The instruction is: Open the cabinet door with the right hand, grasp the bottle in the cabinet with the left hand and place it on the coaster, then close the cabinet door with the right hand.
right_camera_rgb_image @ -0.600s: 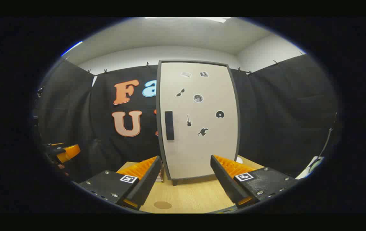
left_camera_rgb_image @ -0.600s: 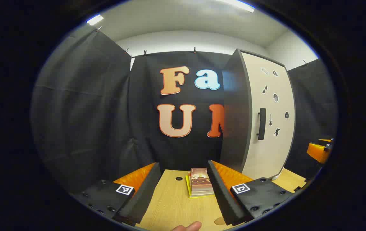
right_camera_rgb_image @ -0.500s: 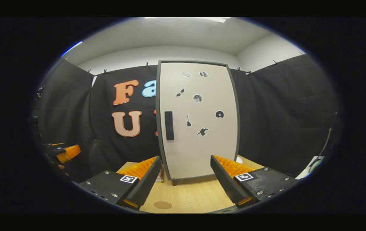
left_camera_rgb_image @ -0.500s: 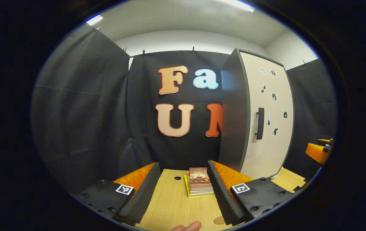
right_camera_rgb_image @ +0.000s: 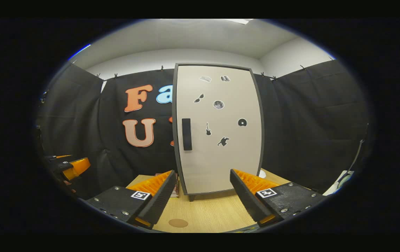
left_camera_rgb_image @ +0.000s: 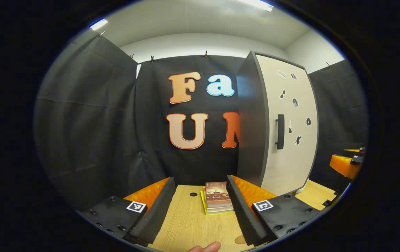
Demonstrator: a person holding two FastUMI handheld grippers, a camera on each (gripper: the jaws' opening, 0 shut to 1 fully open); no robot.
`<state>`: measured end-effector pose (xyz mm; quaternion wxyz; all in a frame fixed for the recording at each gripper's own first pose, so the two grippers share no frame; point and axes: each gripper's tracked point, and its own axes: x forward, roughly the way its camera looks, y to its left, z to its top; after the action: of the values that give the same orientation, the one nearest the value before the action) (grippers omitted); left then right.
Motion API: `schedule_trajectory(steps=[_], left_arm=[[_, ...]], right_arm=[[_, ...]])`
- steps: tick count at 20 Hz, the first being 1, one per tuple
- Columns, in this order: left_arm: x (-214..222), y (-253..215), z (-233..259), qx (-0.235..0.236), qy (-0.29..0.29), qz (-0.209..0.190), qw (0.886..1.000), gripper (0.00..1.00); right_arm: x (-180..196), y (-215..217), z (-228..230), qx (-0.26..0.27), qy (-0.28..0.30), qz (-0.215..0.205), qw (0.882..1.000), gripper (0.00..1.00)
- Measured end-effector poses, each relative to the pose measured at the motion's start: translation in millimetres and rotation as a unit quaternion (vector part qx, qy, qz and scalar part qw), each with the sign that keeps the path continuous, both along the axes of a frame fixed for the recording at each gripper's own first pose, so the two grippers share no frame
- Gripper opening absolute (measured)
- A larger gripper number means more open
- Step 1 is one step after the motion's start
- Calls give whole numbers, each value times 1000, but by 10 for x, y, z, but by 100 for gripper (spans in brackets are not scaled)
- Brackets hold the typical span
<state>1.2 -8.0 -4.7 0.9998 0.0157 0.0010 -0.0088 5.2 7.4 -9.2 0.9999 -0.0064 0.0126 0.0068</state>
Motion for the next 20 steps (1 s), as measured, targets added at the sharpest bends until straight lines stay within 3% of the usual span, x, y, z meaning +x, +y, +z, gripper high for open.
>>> schedule_trajectory(steps=[11,20], left_arm=[[152,126,-113,4,7,15,1000,95],[440,314,-309,1,29,35,999,96]], right_arm=[[404,97,134,1,-6,13,1000,95],[1325,356,486,4,-30,44,999,94]])
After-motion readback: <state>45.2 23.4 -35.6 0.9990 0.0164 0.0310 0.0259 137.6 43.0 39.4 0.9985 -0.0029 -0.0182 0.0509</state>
